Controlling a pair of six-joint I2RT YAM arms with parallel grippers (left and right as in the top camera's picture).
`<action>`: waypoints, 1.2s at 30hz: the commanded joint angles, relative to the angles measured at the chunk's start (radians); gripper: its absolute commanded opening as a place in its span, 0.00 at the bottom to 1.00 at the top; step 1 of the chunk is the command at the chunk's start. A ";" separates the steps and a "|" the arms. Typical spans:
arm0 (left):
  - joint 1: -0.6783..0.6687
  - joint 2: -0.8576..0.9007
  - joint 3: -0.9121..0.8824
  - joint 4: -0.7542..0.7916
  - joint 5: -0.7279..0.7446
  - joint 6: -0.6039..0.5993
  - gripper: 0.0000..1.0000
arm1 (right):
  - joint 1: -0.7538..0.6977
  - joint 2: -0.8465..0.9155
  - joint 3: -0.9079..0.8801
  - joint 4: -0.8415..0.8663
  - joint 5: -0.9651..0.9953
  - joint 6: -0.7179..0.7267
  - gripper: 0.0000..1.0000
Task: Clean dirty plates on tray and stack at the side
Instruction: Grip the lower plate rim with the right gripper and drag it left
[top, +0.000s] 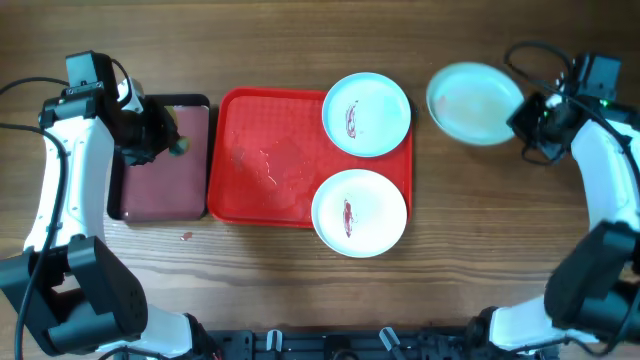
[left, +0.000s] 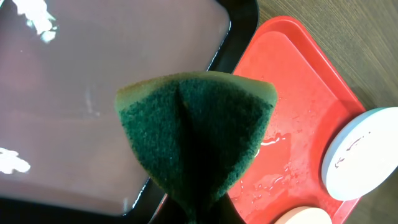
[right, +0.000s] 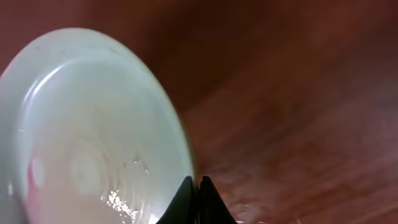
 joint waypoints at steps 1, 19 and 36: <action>0.000 -0.003 0.003 0.003 -0.002 0.020 0.04 | -0.027 0.076 -0.070 0.016 0.045 0.021 0.04; 0.000 -0.003 0.003 0.003 -0.003 0.020 0.04 | 0.211 -0.168 -0.051 -0.169 -0.220 -0.239 0.53; 0.000 -0.003 0.003 0.003 -0.002 0.020 0.04 | 0.535 -0.125 -0.388 -0.034 -0.171 -0.131 0.46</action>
